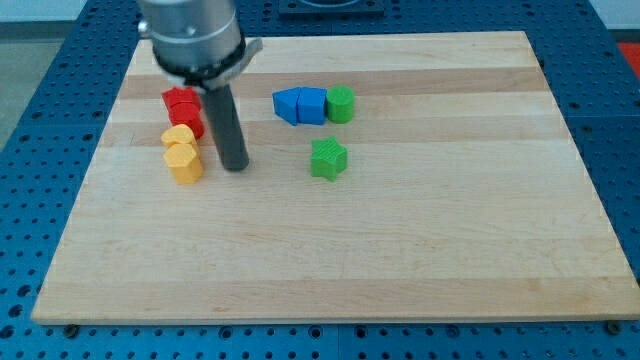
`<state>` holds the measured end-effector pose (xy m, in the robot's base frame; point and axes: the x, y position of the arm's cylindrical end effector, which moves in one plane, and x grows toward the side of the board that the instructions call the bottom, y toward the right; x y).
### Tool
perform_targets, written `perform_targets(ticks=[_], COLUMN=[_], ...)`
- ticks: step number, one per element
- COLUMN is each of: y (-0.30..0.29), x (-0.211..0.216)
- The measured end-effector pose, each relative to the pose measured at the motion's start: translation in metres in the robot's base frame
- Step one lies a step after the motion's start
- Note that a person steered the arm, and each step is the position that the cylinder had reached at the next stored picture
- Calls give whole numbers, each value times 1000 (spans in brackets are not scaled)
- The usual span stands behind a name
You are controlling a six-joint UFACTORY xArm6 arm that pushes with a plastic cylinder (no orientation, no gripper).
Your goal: Move the green star towards the green circle
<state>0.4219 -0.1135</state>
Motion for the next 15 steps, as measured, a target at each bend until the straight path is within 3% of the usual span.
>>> perform_targets(ticks=[1, 2, 4, 6, 8, 9, 10, 11, 13, 14, 15], y=[78, 119, 99, 72, 60, 102, 159, 178, 108, 76, 81], x=[-31, -36, 4, -26, 46, 25, -27, -45, -20, 22, 60])
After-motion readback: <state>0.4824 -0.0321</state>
